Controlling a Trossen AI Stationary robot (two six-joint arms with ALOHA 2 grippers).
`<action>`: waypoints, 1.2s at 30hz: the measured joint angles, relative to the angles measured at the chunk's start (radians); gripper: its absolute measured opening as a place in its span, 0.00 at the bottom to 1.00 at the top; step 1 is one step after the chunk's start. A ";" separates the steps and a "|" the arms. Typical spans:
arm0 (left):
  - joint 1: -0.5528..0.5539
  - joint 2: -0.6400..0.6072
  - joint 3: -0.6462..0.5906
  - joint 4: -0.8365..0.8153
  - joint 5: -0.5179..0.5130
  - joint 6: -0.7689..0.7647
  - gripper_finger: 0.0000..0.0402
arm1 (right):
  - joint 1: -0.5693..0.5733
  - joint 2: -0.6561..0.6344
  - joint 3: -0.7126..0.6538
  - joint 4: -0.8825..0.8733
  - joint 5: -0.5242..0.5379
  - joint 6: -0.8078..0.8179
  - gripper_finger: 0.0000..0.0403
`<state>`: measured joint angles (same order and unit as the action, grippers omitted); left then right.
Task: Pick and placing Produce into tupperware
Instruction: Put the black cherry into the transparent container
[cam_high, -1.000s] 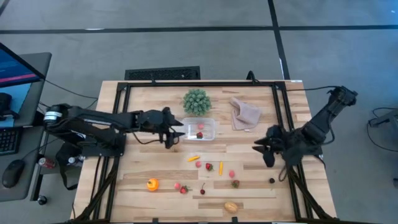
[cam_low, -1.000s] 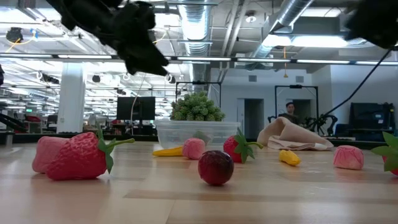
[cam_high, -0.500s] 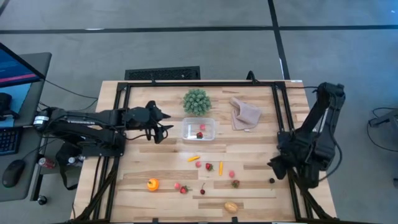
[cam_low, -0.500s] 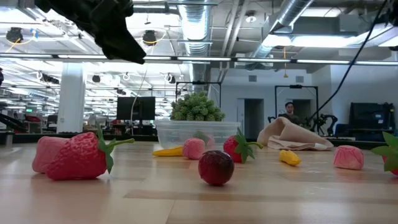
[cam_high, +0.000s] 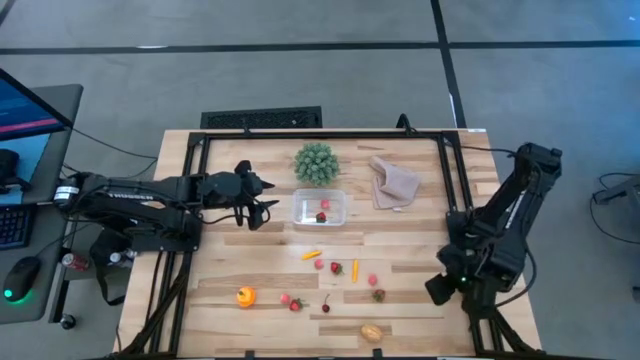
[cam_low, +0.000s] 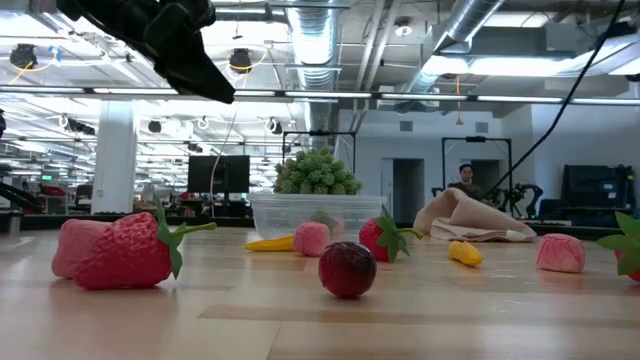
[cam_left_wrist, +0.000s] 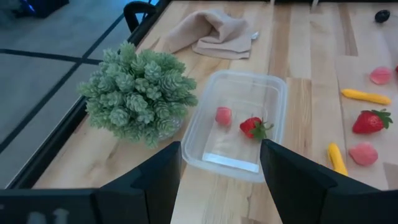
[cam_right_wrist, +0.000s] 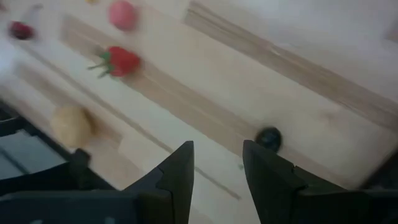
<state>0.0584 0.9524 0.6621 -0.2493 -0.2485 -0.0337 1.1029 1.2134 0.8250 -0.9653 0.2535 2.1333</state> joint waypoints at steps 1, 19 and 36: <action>0.002 0.000 0.000 0.000 0.000 0.001 0.52 | -0.009 0.006 0.010 -0.015 -0.025 0.009 0.32; 0.027 0.000 0.000 -0.007 0.006 -0.008 0.52 | -0.144 0.131 0.023 -0.023 -0.293 0.011 0.32; 0.027 0.000 0.000 -0.006 0.006 -0.029 0.52 | -0.145 0.284 0.023 0.028 -0.391 0.051 0.32</action>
<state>0.0852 0.9524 0.6621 -0.2558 -0.2424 -0.0632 0.9577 1.4977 0.8478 -0.9377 -0.1372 2.1840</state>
